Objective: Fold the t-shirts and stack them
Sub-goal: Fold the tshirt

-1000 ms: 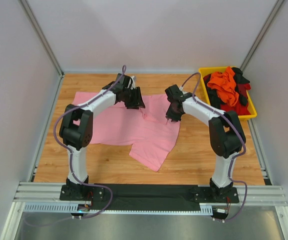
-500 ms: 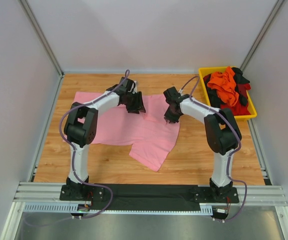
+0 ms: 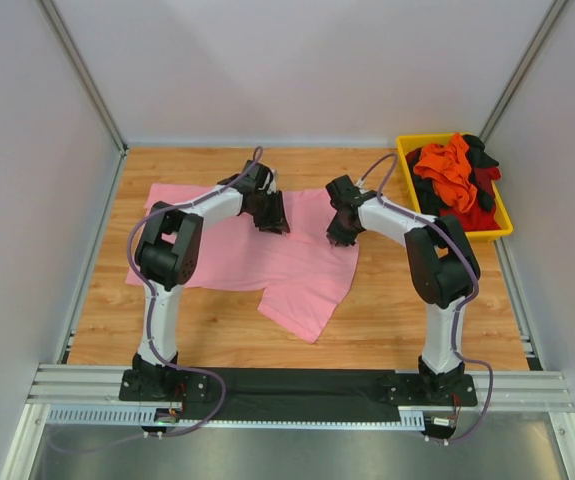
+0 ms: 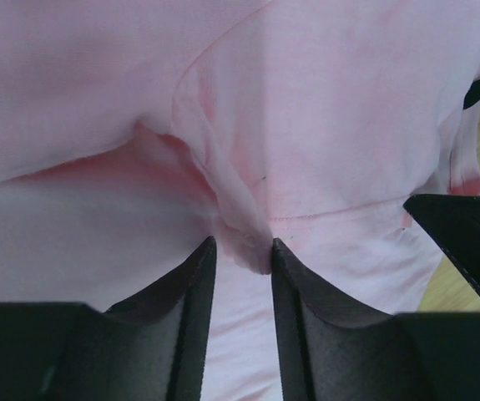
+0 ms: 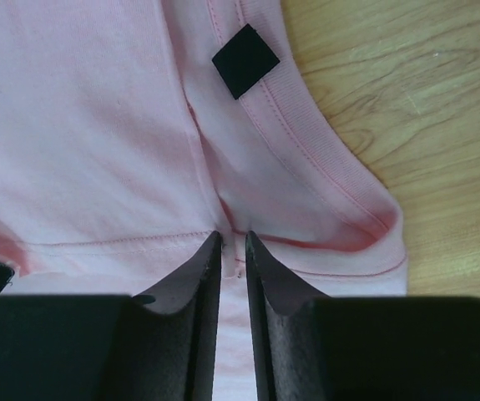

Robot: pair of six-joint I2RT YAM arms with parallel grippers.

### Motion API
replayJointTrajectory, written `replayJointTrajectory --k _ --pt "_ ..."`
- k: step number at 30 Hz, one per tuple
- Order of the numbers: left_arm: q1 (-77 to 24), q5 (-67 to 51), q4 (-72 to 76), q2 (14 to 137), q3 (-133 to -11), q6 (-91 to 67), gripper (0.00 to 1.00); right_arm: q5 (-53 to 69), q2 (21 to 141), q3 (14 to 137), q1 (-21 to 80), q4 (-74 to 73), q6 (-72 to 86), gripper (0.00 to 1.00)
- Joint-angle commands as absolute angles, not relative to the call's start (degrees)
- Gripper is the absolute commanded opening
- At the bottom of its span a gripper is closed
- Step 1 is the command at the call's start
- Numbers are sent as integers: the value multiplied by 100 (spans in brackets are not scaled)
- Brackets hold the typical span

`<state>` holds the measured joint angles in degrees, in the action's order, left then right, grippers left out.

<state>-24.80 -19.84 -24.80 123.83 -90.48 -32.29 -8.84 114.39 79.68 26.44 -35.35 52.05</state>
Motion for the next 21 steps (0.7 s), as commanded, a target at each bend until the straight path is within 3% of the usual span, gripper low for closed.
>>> replayJointTrajectory --k 1,5,8,10,12,15,21 --pt "-2522 -2092 -2338 12366 -9272 -3270 38 -932 11549 7980 2654 -3314 5300 19" --pt "-2522 -2092 -2434 12366 -9369 -3261 22 -967 11523 8016 2654 -3313 5282 9" --pt "-2522 -2031 -2601 12349 -9439 -3252 15 -1089 11470 8016 2654 -3348 5230 0" --pt "-2522 -1899 -2777 12314 -9483 -3270 15 -1213 11409 8016 2646 -3401 5177 0" --pt "-2522 -1741 -2944 12252 -9527 -3278 19 -1326 11303 7989 2637 -3419 5124 0" --pt "-2522 -1320 -3286 12164 -9589 -3261 36 -1380 11180 7945 2646 -3410 5063 0" --pt "-2654 -1046 -3147 11936 -9527 -3041 46 -1301 11083 7919 2645 -3331 4966 0"
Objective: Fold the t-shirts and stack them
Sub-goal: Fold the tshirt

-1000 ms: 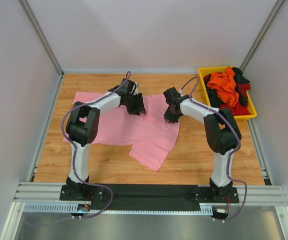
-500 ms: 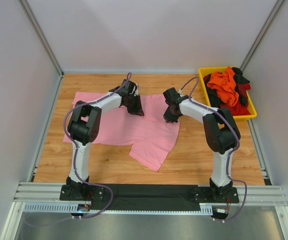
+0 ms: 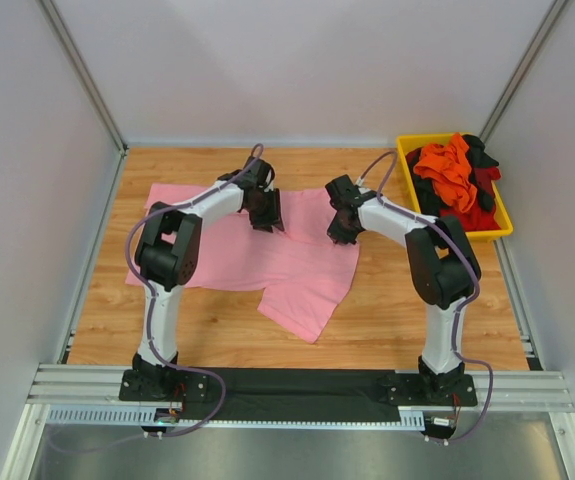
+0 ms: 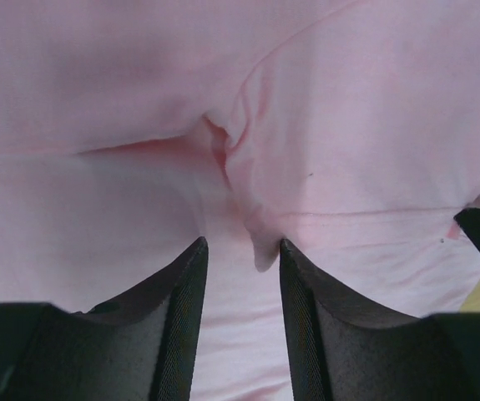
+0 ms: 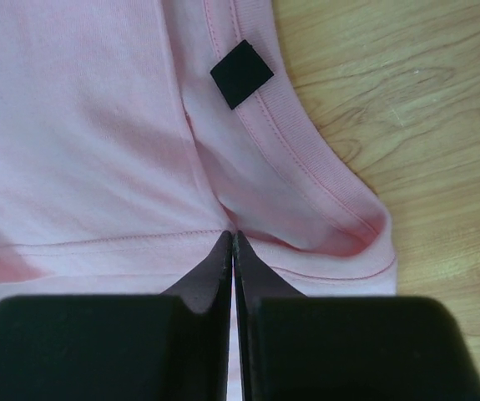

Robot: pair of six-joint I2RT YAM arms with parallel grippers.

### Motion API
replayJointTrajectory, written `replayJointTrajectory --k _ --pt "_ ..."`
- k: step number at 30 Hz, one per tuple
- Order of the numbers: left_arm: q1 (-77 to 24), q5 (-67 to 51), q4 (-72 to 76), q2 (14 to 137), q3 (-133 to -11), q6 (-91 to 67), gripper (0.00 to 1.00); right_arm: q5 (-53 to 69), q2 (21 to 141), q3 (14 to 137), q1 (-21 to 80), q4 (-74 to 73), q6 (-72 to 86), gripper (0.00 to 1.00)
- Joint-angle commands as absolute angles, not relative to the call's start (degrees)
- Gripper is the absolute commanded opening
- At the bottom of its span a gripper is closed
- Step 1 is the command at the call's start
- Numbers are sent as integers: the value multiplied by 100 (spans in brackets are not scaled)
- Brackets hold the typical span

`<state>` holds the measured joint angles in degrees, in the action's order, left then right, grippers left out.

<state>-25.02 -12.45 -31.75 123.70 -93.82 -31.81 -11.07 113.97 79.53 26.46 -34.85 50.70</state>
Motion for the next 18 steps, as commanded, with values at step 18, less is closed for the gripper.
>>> replayJointTrajectory --k 18 --pt "-2769 -791 -3506 12313 -9869 -3120 36 -1292 10890 7945 2646 -3296 4808 0"
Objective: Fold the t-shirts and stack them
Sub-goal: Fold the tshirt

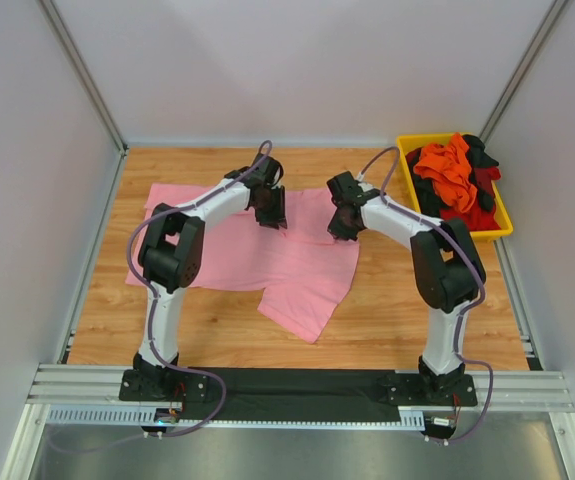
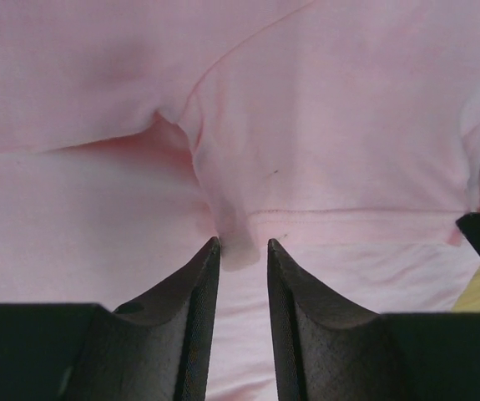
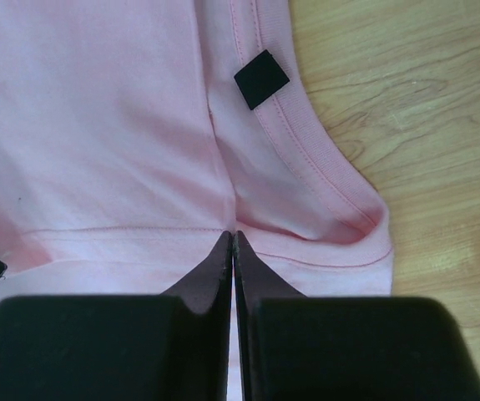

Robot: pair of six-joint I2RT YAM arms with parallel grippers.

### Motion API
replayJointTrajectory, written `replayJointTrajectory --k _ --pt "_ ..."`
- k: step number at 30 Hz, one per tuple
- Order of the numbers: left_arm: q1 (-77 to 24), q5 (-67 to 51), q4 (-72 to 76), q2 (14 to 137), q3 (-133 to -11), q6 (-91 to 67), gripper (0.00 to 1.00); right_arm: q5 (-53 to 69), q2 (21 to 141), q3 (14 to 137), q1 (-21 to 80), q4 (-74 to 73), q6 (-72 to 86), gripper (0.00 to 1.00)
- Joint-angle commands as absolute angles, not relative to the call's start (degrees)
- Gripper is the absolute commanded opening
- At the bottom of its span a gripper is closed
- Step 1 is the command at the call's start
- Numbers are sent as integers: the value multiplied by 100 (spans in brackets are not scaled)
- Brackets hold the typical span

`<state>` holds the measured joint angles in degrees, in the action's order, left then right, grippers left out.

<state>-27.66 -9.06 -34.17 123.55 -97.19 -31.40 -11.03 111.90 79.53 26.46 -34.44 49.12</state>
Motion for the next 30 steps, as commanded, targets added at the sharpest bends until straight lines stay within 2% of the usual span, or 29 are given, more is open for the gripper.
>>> replayJointTrajectory --k 1,13,14,16,17,18,20,30 --pt "-2769 -774 -3542 12357 -9914 -3111 36 -1301 10890 7954 2646 -3305 4799 0" --pt "-2769 -729 -3560 12542 -9888 -3146 39 -1274 10942 7963 2646 -3296 4790 0" --pt "-2769 -738 -3542 12551 -9896 -3155 38 -1266 10942 7963 2646 -3287 4790 0" --pt "-2769 -782 -3481 12533 -9896 -3138 28 -1283 10942 7998 2637 -3296 4764 0" --pt "-2769 -782 -3446 12542 -9905 -3155 21 -1301 10942 8015 2645 -3322 4738 0" --pt "-2769 -800 -3445 12516 -9923 -3155 11 -1318 10951 8042 2637 -3357 4737 0" --pt "-2769 -782 -3498 12524 -10010 -3164 0 -1371 10977 8165 2637 -3471 4685 0" --pt "-2769 -905 -3638 12366 -10134 -3410 0 -1468 10837 8350 2531 -3691 4535 0"
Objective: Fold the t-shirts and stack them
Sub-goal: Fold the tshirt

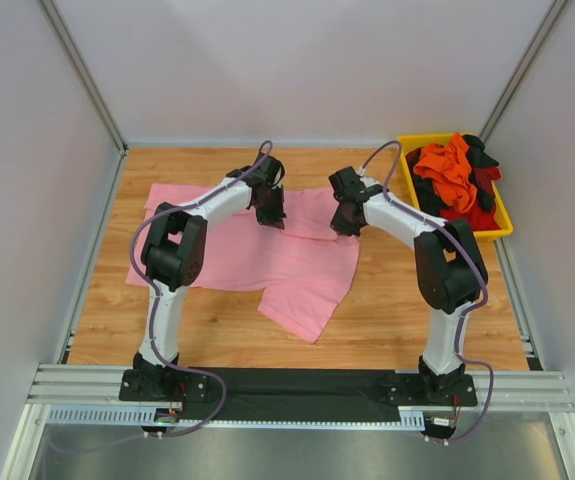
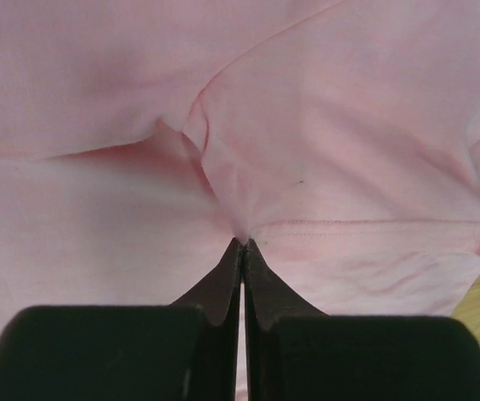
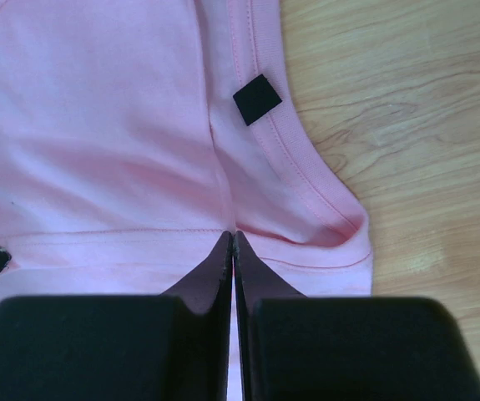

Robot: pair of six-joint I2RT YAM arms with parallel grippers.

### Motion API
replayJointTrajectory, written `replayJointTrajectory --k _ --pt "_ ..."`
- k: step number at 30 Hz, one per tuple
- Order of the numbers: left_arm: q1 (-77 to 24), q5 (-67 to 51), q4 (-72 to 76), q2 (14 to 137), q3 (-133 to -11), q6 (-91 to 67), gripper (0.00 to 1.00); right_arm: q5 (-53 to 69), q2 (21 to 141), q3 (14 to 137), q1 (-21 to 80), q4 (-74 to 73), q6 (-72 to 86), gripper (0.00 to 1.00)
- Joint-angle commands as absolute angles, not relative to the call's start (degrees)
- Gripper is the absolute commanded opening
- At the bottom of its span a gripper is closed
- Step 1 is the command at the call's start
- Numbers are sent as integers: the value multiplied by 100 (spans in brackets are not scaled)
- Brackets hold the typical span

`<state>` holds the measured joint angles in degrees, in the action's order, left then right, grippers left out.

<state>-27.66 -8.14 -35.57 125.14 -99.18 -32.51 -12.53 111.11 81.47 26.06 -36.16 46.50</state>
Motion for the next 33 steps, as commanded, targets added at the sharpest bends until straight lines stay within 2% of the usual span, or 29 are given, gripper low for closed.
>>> replayJointTrajectory --k 1,6,7,17,26,27,28,29,30,31,33 --pt "-2769 -923 -3743 12349 -10160 -3419 0 -1476 10802 8341 2531 -3726 4526 0" --pt "-2769 -572 -4086 12314 -10292 -3323 0 -1450 10565 8166 2522 -3867 4535 0" --pt "-2769 -206 -4244 12279 -10266 -3235 0 -1276 10390 7956 2549 -3719 4718 0" --pt "-2769 139 -4412 12278 -10081 -3129 0 -1002 10327 7295 2812 -3121 5448 0" --pt "-2769 44 -4421 12287 -9958 -3112 0 -1600 10142 6785 2918 -2874 5678 0" --pt "-2769 9 -4351 12244 -9932 -3103 4 -1574 10230 6820 2918 -2831 5530 0" --pt "-2769 -191 -4307 12113 -9862 -3050 17 -1486 10274 6899 2918 -2795 5163 1" --pt "-2769 -263 -4254 12024 -9827 -3024 23 -1442 10318 7065 2883 -2786 4898 4" --pt "-2760 -298 -4184 11936 -9809 -3006 28 -1293 10414 7180 2848 -2777 4669 7" --pt "-2742 -334 -4201 11770 -9843 -2954 34 -1222 10450 7285 2769 -2830 4267 16" --pt "-2690 -334 -4262 11620 -9949 -2761 39 -942 10503 7505 2436 -2830 3965 22"
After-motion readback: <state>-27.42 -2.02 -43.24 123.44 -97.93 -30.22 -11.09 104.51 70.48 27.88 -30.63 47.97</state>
